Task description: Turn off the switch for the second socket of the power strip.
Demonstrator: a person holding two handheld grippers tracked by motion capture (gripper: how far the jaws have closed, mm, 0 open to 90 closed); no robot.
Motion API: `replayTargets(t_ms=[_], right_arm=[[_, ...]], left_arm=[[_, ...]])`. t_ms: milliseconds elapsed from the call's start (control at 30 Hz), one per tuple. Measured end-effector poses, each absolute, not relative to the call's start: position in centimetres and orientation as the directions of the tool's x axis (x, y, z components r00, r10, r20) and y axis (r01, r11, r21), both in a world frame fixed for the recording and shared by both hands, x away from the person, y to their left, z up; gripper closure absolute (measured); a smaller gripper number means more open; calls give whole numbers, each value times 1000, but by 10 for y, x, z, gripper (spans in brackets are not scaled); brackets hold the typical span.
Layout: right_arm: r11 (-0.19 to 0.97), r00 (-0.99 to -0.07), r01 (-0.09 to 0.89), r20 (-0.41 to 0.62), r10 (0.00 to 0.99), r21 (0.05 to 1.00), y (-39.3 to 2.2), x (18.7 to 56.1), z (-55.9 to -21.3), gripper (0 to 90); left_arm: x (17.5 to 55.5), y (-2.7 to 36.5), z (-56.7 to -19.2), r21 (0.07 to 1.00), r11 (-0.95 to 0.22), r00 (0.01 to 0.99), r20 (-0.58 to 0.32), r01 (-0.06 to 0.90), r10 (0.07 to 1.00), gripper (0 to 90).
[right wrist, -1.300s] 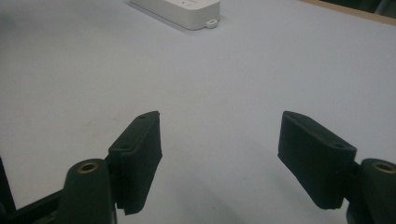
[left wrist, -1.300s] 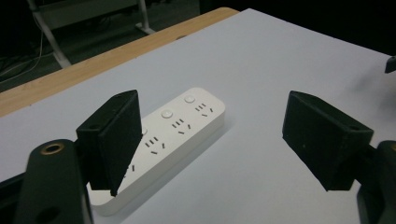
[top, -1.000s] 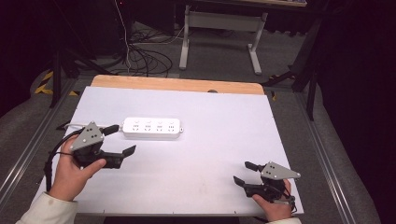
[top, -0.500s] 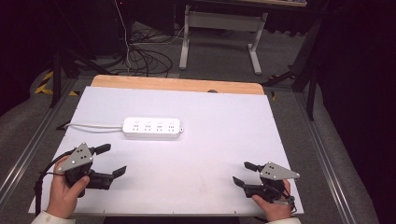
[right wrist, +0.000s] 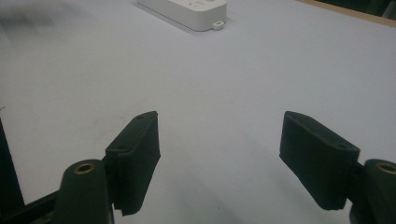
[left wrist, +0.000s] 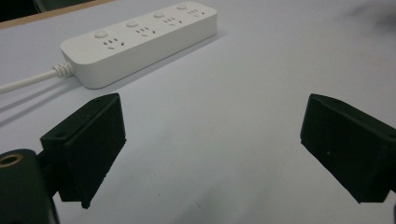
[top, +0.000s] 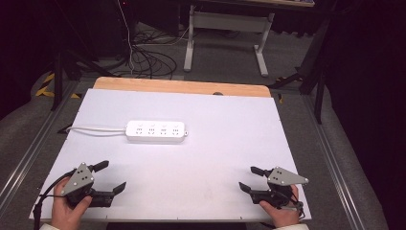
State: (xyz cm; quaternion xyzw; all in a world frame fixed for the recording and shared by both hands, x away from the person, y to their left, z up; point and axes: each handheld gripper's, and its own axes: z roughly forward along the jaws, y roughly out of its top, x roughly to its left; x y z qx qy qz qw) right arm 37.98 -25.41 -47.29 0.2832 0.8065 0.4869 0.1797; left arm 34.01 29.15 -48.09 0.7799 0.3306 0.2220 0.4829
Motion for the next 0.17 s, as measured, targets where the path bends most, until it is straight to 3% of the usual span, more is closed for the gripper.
replayTargets(t_ms=[167], right_arm=[[366,-778,280,-13,628,888,-253,380,-473,287]], left_arm=[[340,292,-485,895,-308,693,-1,322,721,72]])
